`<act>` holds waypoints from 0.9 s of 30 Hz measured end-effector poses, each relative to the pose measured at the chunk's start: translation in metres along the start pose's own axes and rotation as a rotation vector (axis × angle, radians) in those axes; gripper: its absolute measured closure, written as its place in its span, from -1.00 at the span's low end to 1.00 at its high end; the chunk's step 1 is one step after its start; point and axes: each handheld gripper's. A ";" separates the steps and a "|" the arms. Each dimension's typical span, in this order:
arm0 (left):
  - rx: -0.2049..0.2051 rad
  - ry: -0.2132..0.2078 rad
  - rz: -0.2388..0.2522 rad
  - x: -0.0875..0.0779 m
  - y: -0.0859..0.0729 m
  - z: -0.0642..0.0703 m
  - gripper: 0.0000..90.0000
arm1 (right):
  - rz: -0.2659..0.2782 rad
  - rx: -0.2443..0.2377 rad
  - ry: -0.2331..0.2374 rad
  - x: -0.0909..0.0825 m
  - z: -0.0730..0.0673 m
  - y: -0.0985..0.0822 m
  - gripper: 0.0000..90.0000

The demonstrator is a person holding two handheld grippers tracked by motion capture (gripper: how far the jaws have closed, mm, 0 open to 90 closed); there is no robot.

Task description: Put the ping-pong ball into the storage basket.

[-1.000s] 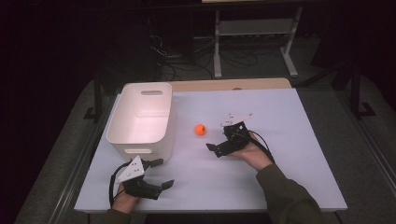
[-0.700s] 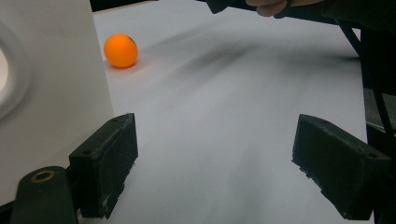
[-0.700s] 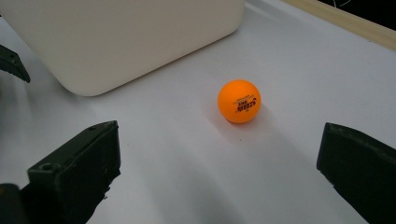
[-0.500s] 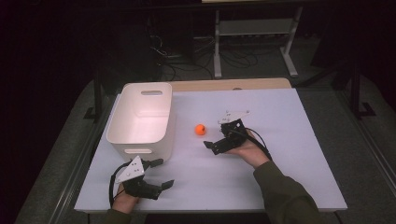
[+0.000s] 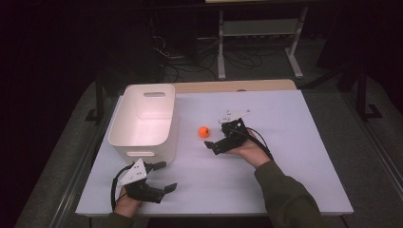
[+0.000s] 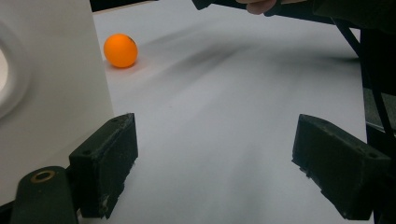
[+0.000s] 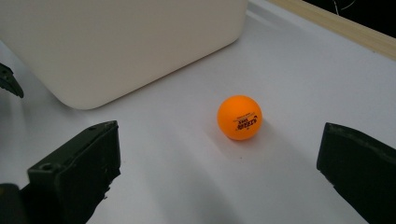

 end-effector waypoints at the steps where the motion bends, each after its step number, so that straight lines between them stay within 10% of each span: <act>1: 0.000 0.000 0.000 0.000 0.000 0.000 -0.69 | 0.002 0.000 -0.001 0.001 0.000 0.001 -1.00; 27: -0.003 -0.001 0.000 0.000 0.000 0.000 -0.69 | 0.004 0.008 -0.002 0.016 0.006 0.015 -1.00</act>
Point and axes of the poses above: each handheld gripper's, and its own axes: x roughly forward along the jaws, y roughly out of its top, z roughly to its right, and after that the axes turned 3 degrees about x, right-handed
